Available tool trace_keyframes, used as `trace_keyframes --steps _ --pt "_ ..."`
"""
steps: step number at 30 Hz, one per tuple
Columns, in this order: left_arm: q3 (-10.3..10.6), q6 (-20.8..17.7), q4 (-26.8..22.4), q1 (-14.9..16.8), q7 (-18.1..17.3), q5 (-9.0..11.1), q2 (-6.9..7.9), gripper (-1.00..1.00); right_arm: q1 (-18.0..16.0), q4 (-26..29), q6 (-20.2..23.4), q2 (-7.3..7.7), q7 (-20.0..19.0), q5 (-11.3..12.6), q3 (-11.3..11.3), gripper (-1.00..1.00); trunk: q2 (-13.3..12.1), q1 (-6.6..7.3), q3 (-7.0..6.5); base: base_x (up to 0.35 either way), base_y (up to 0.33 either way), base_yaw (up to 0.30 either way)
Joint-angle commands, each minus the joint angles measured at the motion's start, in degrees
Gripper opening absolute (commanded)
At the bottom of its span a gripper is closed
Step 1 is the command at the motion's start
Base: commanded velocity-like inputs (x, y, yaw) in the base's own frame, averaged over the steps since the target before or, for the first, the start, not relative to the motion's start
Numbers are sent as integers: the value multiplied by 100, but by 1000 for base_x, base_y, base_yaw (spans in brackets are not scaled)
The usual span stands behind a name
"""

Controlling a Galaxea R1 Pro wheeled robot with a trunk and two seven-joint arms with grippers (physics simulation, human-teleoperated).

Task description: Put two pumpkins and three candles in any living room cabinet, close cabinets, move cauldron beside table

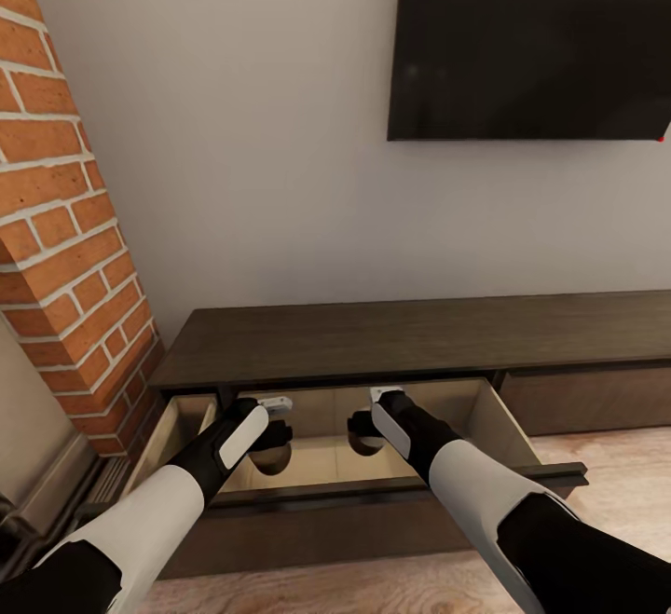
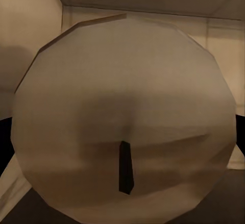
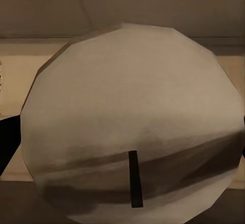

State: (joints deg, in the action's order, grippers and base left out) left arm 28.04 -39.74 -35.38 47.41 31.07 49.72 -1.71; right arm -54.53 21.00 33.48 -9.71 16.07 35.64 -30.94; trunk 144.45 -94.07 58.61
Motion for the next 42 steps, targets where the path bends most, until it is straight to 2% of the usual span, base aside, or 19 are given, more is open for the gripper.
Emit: trace_keyframes --steps 1,9,26,35,42 --pt "25 -3 -9 5 57 55 4 -100 -5 5 10 -3 46 57 -49 -100 3 1 6 0 0 0" --pt "29 148 -4 5 49 55 4 -100 -5 -47 -104 -21 46 68 -273 -100 3 1 6 81 18 0" --pt "36 168 -4 5 48 55 5 -100 -5 -88 -122 -23 46 68 -290 -100 3 1 6 18 3 0" --pt "50 180 -4 5 48 55 10 -100 -5 -88 -142 -29 42 71 -290 -100 15 -22 205 0 0 0" --pt "79 421 -4 5 41 55 15 -100 -5 -89 -185 -29 37 66 -293 -100 24 -40 360 0 0 0"
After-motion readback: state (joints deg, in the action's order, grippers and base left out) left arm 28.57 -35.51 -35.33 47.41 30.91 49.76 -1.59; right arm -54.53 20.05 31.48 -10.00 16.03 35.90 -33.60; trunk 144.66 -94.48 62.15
